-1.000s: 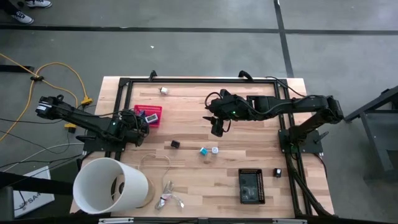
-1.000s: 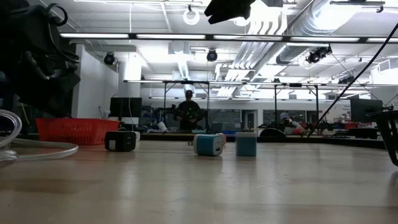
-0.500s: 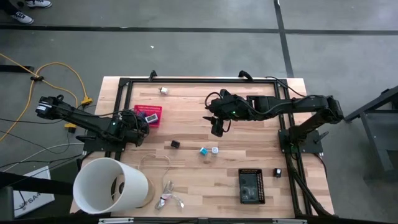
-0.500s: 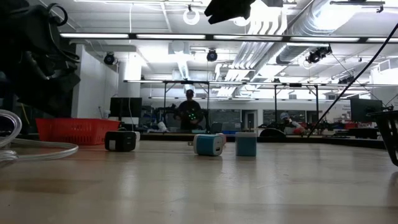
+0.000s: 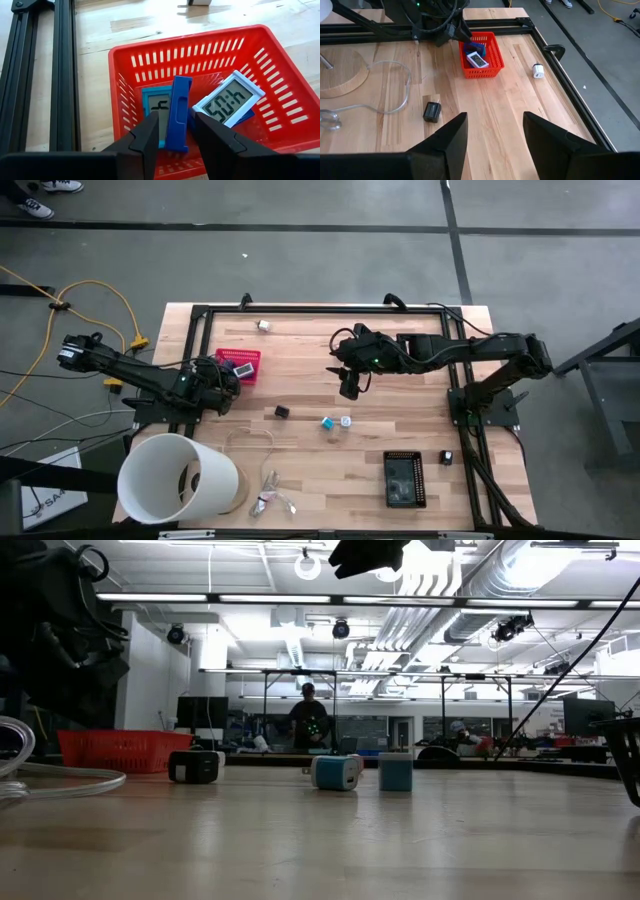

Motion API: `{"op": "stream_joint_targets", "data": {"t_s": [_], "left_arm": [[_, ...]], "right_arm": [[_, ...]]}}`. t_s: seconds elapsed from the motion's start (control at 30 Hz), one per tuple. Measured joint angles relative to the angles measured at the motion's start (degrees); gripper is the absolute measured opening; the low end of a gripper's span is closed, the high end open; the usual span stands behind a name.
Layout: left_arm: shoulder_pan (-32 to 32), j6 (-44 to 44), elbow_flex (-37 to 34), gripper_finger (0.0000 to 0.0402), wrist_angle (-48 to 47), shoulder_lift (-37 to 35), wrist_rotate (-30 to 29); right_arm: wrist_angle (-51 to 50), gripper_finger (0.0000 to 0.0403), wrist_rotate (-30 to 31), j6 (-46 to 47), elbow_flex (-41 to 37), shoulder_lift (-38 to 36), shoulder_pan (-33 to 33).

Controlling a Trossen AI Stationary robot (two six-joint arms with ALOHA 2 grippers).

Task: Pick & Place Office items
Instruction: Put the left black charger adapter into the black bin

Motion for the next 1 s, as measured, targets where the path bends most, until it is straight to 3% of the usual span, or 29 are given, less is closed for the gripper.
{"op": "stream_joint_targets", "data": {"t_s": [0.3, 0.63, 1.0], "left_arm": [[-1.15, 5.21, 0.00, 0.0122, 4.23, -0.11, -5.19], [-1.68, 25.38, 0.02, 0.0122, 19.43, -0.11, -10.39], [-1.65, 47.01, 0.04, 0.0122, 34.69, -0.04, -10.14]], "right_arm": [[0.00, 0.0178, 0.00, -0.02, 0.00, 0.00, 0.01], [0.00, 0.0178, 0.00, 0.00, 0.00, 0.00, 0.02], [0.00, 0.0178, 0.00, 0.00, 0.00, 0.00, 0.02]]}}
